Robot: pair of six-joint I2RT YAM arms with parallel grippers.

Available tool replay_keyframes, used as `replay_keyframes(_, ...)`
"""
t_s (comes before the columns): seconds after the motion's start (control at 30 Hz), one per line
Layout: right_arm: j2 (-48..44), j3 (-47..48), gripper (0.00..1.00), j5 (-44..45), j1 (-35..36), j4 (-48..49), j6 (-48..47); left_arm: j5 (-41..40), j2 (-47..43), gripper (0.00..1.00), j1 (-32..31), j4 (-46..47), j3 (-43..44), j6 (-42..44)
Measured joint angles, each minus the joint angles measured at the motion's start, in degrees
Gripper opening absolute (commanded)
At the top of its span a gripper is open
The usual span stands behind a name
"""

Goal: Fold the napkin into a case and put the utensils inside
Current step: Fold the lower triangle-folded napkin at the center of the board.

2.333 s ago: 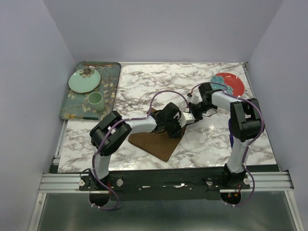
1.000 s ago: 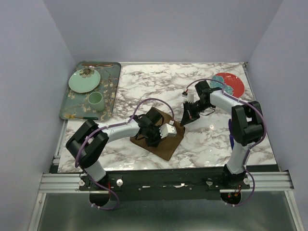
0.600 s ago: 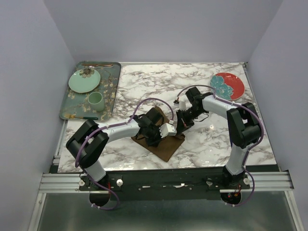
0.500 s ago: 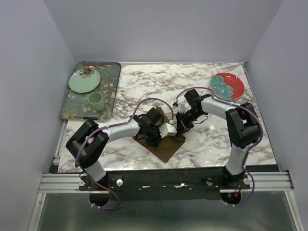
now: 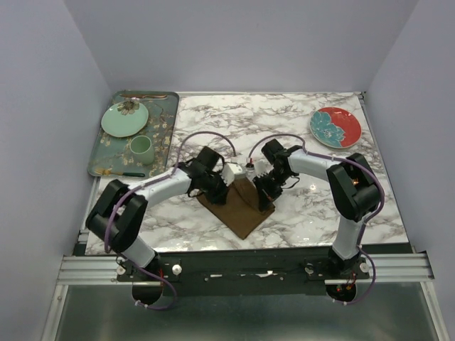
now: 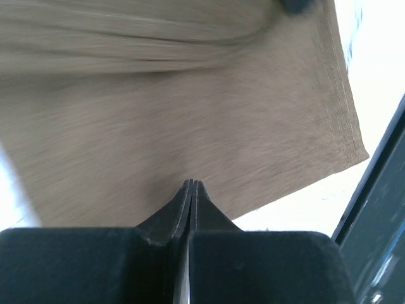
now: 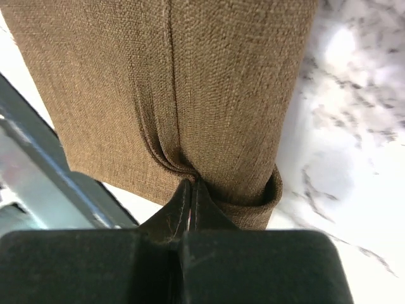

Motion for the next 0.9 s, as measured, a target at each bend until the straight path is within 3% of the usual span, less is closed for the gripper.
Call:
replay_keyframes(0.2, 0.0, 2.7, 0.01, 5.0, 0.0, -1.5, -6.6, 2.0, -13.7, 0.31, 13.7, 5.4, -1.4, -10.5)
replay_keyframes(0.3, 0.0, 3.9, 0.01, 7.5, 0.3, -1.6, -10.7, 1.3, -15.7, 0.36, 16.4, 6.3, 0.4, -14.4)
replay_keyframes(0.6, -3.1, 1.8, 0.01, 12.2, 3.4, 0.4, -19.6, -2.1, -4.7, 0.41, 18.3, 3.4, 12.2, -20.9)
replay_keyframes(0.9, -4.6, 0.2, 0.01, 13.8, 4.1, 1.9, -22.0, -2.2, 6.5, 0.43, 18.2, 1.9, 21.6, -25.0)
